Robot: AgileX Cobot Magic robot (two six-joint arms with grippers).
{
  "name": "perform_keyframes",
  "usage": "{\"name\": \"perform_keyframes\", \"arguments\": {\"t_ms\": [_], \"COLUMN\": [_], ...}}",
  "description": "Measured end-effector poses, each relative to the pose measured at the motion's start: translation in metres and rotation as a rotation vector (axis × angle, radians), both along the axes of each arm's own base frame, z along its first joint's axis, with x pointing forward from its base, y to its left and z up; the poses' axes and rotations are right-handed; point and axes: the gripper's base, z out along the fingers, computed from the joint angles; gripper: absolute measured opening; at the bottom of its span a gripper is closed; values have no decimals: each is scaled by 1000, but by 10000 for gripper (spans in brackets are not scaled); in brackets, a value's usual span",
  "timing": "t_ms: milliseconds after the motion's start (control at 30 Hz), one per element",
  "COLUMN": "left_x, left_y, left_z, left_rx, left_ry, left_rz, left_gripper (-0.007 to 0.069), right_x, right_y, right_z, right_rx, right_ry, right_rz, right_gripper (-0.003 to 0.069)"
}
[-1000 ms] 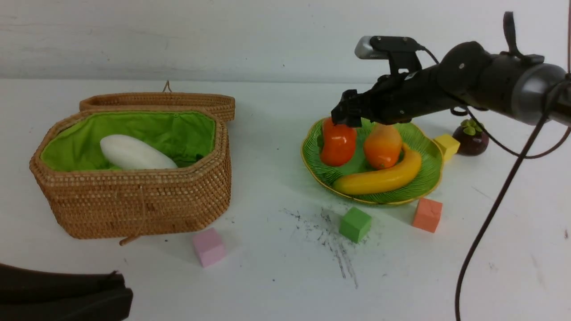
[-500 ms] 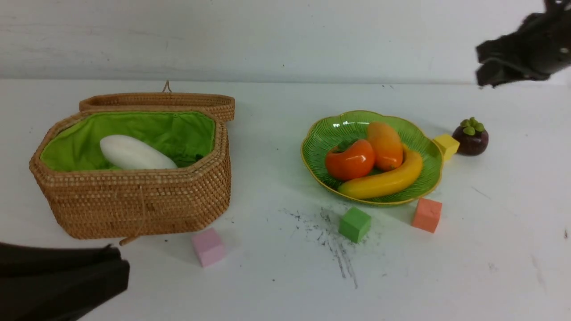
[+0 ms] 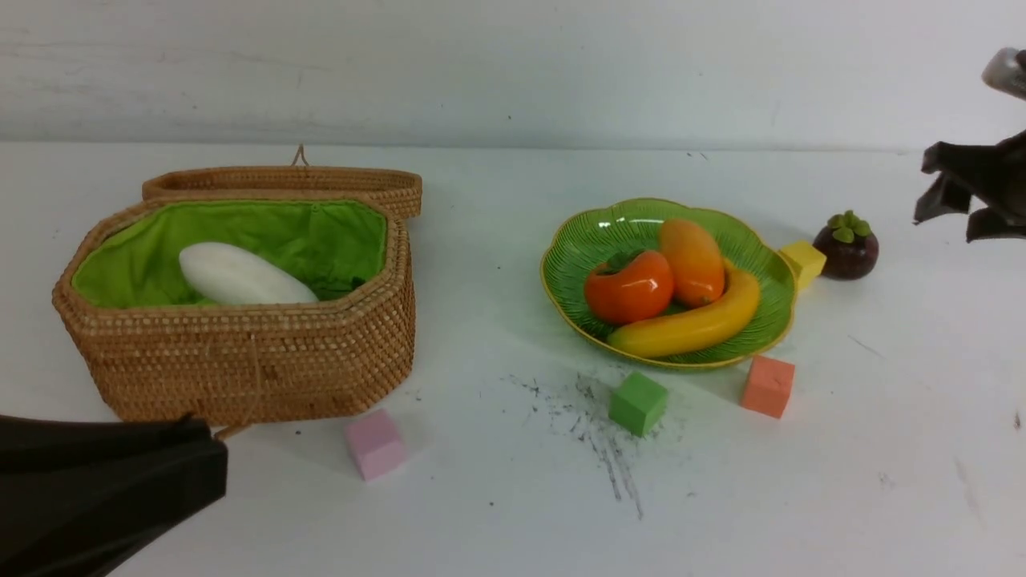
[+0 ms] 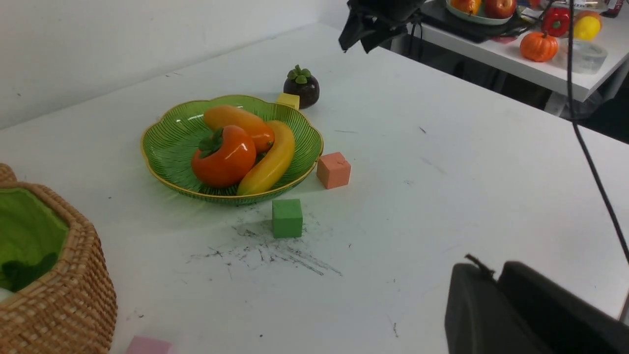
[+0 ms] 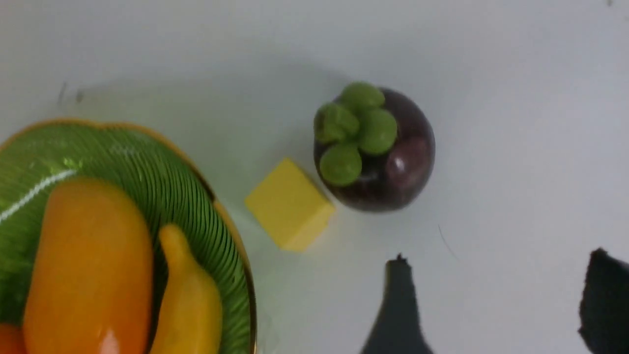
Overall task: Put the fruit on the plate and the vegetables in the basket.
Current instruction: Use the right arm to grab a mangosteen and put it into the right plate
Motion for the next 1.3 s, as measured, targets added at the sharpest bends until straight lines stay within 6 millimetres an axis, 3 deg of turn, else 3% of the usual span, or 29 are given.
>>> {"name": "perform_keyframes", "arguments": {"t_ms": [100,167,333,467,567,733,1300], "left_x": [0,0,0,0,0,0,0], "left_y": [0,0,0,0,0,0,0], "left_z": [0,0,0,0,0,0,0], "left_rx": [0,0,-2,-2,-1,0,0], "left_ry": [0,0,0,0,2,5,5], "left_rz": [0,0,1,1,-2,-3,-3], "left_gripper": [60,60,60,60,60,60,60], "right_x": [20,34,64,73,75,76,78], "right_y": [6,15,29,28,24,23,22], "right_z": [-14,-18,-31,-46,-64,-75,-84], "right_rx": [-17,-37,-74,-88,-97,-108,-104], "right_ry": [-41,-70,-96,-72,-10,22,33], "right_rz": [13,45,119,128,119,120,118], "right_gripper": [647,673,664,651,645,637,603]}}
